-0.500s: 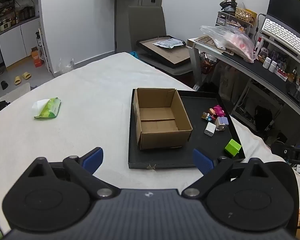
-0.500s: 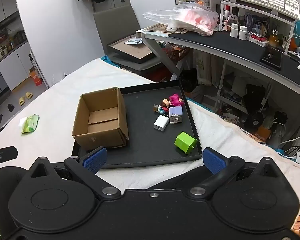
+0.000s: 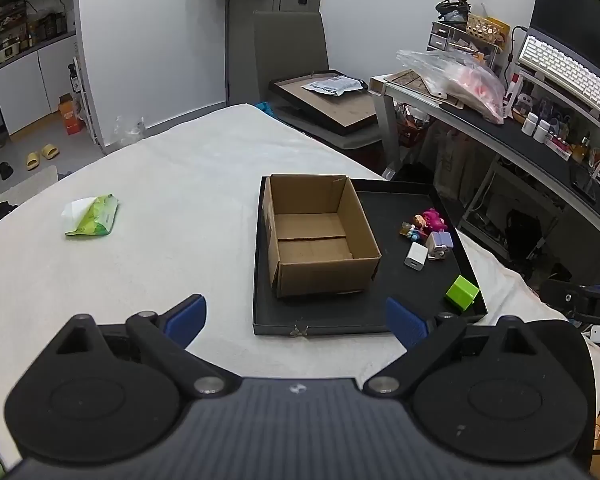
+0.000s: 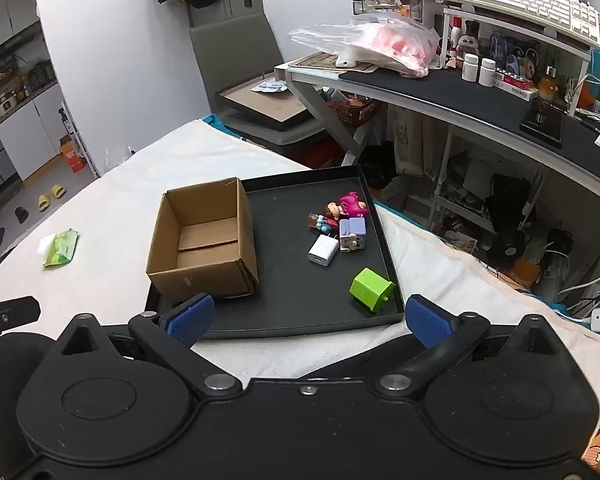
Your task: Organize rigid objects
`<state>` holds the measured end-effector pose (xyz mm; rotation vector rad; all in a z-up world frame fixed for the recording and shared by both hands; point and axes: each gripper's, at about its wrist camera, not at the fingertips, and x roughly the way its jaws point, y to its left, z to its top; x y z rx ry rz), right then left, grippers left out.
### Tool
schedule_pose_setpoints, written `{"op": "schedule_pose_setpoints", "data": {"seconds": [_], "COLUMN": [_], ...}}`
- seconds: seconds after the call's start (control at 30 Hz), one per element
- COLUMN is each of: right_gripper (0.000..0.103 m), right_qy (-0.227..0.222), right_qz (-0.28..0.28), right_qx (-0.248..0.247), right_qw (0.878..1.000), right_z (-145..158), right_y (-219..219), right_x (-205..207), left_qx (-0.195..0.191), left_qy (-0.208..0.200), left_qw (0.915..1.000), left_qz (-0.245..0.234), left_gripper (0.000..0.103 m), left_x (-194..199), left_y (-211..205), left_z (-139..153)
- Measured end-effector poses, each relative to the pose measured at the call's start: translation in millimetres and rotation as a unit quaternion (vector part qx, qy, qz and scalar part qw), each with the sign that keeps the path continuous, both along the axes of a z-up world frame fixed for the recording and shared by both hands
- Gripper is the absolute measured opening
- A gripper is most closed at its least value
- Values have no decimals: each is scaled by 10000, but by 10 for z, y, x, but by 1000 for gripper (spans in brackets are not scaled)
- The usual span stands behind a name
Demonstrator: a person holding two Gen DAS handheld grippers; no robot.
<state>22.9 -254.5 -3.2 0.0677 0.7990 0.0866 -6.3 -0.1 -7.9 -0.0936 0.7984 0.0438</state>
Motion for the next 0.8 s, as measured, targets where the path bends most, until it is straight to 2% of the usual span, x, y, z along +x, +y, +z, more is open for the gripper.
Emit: {"op": "schedule_pose_setpoints", "data": {"seconds": [0.03,0.8], "right_gripper": [103,103], "right_qy": [0,-63], "right_qz": [-7,-3], "right_qx": [-15,-15], "right_qw": [10000,10000], "right_z": [-78,-23], "right_y": [4,4], "right_x": [31,7], "left_qx": [22,0], "left_qy": [20,19], "left_qw": [10000,10000], "left_qz": [-4,0], "left_gripper": [95,95], "left_x": [17,17], "left_y": [-25,-8], "left_z": [47,125]}}
